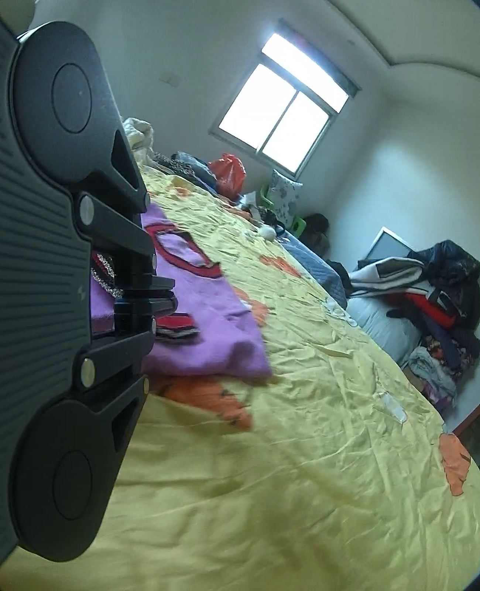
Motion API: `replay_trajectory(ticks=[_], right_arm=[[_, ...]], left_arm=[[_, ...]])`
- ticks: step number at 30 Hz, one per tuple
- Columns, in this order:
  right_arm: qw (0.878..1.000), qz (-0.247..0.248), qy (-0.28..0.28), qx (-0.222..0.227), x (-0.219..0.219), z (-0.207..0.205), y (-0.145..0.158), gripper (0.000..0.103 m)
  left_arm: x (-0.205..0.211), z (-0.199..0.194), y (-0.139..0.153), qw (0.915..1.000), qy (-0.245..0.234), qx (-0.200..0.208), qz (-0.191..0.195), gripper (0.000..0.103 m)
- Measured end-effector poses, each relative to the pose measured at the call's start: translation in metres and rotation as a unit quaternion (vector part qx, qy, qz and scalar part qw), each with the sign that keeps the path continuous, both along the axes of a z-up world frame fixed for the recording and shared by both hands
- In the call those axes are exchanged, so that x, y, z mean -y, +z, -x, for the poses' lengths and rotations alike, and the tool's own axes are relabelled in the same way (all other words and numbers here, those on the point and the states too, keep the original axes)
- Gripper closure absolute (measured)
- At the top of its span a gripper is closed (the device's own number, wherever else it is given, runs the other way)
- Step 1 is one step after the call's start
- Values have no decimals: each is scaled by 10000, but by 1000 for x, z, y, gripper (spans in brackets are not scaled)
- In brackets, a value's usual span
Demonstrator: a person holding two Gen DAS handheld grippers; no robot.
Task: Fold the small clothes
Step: 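Lift the hem with both tools and fold it toward the red-trimmed collar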
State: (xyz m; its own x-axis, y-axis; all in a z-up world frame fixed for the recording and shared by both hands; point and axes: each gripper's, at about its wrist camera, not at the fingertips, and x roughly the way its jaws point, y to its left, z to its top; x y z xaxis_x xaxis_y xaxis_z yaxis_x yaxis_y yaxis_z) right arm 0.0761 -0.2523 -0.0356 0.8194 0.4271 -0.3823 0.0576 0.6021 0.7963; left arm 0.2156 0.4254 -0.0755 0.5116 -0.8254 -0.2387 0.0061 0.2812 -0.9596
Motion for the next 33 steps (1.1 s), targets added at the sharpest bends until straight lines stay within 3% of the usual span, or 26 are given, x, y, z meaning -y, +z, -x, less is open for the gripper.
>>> replay_trajectory(ticks=[11, 20, 25, 28, 29, 32, 33], right_arm=[[9991, -109, -171, -360, 18, -62, -10, 99], [9979, -52, -389, -519, 34, -94, -23, 100], [9956, 800, -212, -430, 22, -102, -7, 94], [9831, 1805, 306, -78, -7, -99, 15, 90], [9738, 2229, 447, -72, -18, -100, 19, 81], [9414, 3276, 804, 59, -49, -103, 24, 16], [9345, 3439, 906, 158, -56, -104, 23, 17]], left_arm=[[24, -67, 2, 9995, -68, -219, -200, 99], [31, -106, -29, 9976, -11, -631, -297, 99], [29, -114, -51, 9960, 190, -847, -193, 98], [23, -114, -55, 9958, 307, -850, -166, 98], [22, -114, -54, 9958, 299, -846, -187, 98], [17, -112, -45, 9962, 277, -723, -405, 98], [17, -112, -37, 9965, 236, -589, -541, 98]])
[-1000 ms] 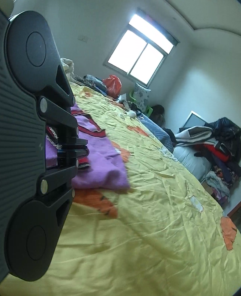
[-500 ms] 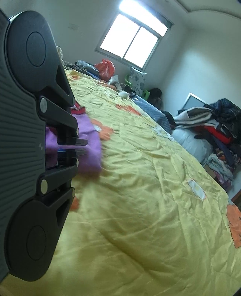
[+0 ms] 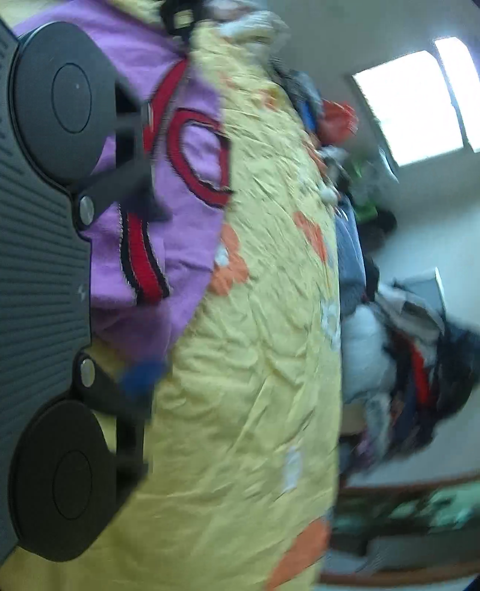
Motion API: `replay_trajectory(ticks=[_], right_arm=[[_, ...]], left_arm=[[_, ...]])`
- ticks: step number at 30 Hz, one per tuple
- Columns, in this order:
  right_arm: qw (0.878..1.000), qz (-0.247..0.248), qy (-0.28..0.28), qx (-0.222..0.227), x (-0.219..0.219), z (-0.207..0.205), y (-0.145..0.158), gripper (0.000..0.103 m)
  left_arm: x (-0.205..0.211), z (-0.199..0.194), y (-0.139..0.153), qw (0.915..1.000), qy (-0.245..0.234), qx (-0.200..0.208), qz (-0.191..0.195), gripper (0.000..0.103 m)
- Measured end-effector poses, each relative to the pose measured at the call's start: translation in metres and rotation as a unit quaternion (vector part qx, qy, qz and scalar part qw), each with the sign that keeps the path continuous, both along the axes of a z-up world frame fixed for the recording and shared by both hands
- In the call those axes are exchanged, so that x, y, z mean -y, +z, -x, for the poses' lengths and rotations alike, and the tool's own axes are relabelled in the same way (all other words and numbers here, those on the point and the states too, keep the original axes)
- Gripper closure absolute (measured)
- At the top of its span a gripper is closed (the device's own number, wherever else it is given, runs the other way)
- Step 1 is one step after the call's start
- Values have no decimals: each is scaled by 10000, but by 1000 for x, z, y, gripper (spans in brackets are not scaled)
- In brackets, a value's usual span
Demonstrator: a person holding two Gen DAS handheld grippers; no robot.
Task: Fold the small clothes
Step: 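Lift the hem with both tools and fold it toward the red-trimmed collar, then lay the hem on the sweater and open both tools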
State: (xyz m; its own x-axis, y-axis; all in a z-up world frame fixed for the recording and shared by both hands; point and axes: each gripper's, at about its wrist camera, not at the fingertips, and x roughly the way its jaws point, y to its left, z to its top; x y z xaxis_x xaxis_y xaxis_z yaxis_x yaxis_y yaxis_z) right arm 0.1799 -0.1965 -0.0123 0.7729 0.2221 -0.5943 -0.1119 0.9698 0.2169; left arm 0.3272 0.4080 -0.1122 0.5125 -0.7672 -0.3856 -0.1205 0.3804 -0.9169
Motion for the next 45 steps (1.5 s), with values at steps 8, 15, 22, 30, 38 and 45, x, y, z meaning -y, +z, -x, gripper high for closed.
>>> replay_trajectory(ticks=[8, 15, 22, 30, 38, 45], right_arm=[[9904, 1214, 551, -366, -35, -11, -17, 97], [9831, 1746, 487, 254, -53, 0, 1, 97], [9833, 1800, 211, 165, -47, -14, 2, 99], [9880, 1511, -137, -275, -29, -34, -28, 91], [9918, 1277, -2, 88, -66, 38, 12, 79], [9920, 1144, 475, -255, -83, 82, -29, 80]], left_arm=[[16, 21, 75, 9810, -175, 1145, -1558, 75], [74, 46, 110, 9482, -825, 1940, -2375, 67], [139, 37, 69, 8911, -1149, 1986, -3916, 70], [149, 43, 49, 8221, -728, 2228, -5189, 69], [134, 29, 54, 8473, -411, 1931, -4930, 69], [132, 69, 79, 8533, -372, 2150, -4735, 69]])
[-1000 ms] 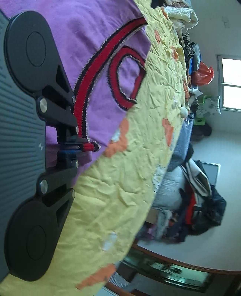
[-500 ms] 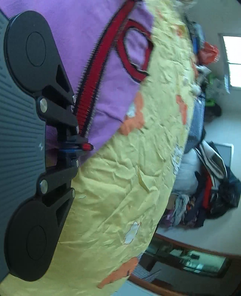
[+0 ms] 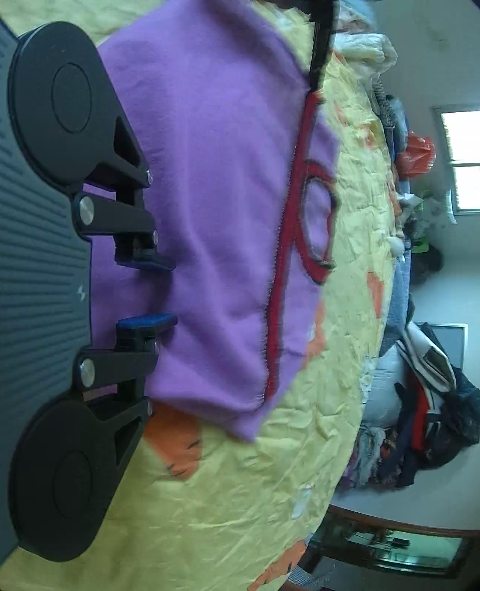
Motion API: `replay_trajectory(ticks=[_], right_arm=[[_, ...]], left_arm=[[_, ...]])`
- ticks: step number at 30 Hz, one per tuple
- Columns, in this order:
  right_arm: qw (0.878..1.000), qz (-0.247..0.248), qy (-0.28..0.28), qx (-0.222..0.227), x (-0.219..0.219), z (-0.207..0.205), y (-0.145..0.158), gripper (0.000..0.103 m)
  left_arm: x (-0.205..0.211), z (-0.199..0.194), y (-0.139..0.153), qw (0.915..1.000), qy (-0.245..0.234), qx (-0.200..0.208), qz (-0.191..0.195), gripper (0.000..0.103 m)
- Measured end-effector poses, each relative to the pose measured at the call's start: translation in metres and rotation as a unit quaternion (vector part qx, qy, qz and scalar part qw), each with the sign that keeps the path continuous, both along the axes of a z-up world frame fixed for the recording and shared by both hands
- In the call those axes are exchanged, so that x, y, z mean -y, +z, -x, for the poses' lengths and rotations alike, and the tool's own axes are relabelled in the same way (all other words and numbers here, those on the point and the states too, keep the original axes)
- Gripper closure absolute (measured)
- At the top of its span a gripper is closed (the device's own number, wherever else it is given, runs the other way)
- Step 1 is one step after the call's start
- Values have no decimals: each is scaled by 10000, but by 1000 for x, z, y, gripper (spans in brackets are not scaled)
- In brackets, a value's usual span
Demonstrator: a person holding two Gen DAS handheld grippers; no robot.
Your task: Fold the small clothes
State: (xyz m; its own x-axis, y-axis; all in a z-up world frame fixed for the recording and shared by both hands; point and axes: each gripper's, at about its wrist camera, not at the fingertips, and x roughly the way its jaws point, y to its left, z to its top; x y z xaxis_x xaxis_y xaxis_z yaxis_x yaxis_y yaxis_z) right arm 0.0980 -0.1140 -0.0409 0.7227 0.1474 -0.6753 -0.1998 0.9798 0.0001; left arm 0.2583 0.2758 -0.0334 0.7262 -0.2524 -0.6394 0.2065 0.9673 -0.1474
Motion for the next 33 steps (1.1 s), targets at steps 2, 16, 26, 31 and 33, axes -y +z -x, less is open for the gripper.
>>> replay_trajectory(ticks=[2, 16, 26, 31, 33], right_arm=[[9999, -61, -118, -104, 12, 5, 1, 80], [9990, -156, -31, 425, 8, 39, 24, 77], [9968, 473, -328, 552, 23, 25, 8, 100], [9981, 73, -43, 602, 25, 36, 18, 98], [9978, 262, 175, 589, 11, 32, 14, 98]], left_arm=[[9, 3, -6, 9995, -92, -56, -294, 69], [-24, 6, 1, 9987, 185, -224, 414, 56], [9, 7, -33, 9997, -171, 67, -172, 37], [-10, 1, -23, 9999, 62, -112, 17, 39], [-12, 6, -16, 9996, 30, -127, 247, 38]])
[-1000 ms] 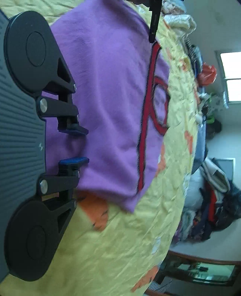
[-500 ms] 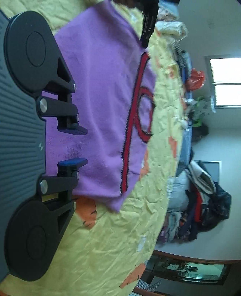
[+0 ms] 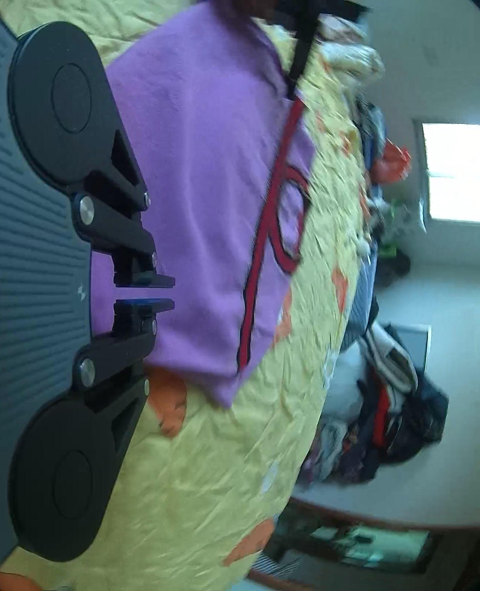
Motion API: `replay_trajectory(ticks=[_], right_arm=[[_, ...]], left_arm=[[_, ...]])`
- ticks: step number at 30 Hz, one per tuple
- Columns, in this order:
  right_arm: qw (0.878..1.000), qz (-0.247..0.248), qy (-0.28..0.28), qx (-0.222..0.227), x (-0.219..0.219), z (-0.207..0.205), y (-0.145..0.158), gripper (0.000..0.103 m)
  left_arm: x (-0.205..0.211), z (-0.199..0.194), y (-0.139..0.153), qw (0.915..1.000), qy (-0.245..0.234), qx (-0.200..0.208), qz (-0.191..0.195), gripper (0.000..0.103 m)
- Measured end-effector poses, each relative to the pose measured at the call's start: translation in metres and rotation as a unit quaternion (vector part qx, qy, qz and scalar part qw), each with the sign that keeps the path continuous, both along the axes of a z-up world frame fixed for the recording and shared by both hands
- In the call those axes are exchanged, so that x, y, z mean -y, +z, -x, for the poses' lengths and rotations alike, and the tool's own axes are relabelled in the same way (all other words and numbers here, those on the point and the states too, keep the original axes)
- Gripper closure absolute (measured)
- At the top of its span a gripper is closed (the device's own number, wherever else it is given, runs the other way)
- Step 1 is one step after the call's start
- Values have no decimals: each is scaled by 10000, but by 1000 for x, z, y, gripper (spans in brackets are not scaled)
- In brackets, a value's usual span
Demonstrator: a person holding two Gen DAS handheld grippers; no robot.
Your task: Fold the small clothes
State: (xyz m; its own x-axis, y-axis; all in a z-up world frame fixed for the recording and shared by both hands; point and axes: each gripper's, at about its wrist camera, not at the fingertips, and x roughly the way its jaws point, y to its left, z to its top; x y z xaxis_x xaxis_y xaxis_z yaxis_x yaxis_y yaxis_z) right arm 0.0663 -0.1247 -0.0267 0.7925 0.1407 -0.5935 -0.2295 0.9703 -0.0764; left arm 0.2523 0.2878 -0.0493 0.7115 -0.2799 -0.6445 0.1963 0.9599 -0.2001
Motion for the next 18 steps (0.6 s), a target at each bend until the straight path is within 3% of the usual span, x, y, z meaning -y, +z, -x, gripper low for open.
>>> replay_trajectory(ticks=[3, 6, 7, 9, 11, 13, 18], right_arm=[[9997, 139, 204, -88, -16, -9, -9, 95], [9992, 324, 183, -150, -22, -18, -17, 79], [9992, 327, 212, -110, -22, -18, -17, 78], [9991, 310, 264, -124, -19, -16, -18, 79], [9992, 254, 295, -105, -17, -14, -18, 93], [9992, 285, 274, -37, -16, -13, -19, 97], [9992, 343, 4, 204, -5, -10, -10, 98]], left_arm=[[7, 11, 9, 9995, -224, 88, 222, 32], [21, 14, 10, 9988, -432, 112, 213, 27], [24, 13, 7, 9989, -443, 114, 117, 27], [27, 6, -3, 9992, -405, 9, -23, 27], [24, 3, -13, 9995, -313, 2, -84, 26], [22, 3, -16, 9993, -335, 113, -155, 25], [21, 2, -15, 9992, -352, 106, -138, 23]])
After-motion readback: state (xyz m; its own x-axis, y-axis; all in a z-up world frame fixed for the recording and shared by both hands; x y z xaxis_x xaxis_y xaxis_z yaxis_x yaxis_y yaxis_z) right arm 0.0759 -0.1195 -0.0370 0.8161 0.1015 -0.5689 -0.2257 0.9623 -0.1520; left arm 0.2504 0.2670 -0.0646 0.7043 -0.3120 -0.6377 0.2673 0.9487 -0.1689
